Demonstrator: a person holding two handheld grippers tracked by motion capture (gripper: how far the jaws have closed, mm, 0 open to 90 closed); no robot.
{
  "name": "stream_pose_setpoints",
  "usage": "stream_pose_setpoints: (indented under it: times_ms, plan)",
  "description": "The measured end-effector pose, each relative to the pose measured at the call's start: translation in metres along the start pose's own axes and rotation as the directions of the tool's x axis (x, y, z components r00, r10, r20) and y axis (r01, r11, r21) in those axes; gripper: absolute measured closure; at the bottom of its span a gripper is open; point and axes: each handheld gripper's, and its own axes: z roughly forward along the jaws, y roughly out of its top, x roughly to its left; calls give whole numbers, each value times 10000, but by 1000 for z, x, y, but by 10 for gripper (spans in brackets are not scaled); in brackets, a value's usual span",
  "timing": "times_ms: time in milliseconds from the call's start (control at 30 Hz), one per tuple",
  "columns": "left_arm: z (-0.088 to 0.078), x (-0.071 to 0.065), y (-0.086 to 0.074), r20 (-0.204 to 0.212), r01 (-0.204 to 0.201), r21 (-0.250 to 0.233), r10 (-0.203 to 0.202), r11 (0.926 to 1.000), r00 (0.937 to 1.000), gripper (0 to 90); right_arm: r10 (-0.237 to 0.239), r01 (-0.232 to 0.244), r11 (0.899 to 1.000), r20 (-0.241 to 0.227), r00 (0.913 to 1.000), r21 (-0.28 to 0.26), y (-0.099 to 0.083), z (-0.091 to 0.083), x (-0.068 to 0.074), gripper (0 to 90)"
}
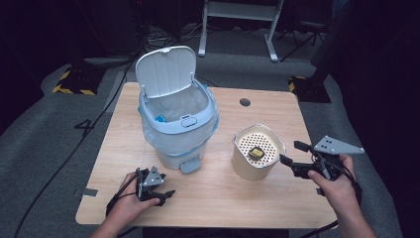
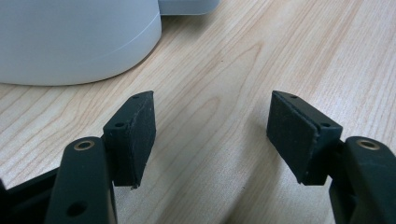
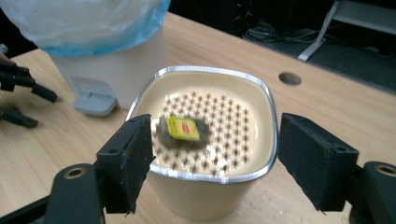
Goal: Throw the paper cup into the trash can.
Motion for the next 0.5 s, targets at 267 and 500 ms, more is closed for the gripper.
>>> stream_pose_setpoints:
  times_ms: [267,500]
  plan:
    - [0,1,-1,35,180,-24,-180,9998,9998,316,462,-465,9982,92,9989,370,-44,-1,2,269]
    - [1,2,-3,92,372,-136,-371,9992,9993,307,833,-845,9922,164,9964,919,-80,11,0,261]
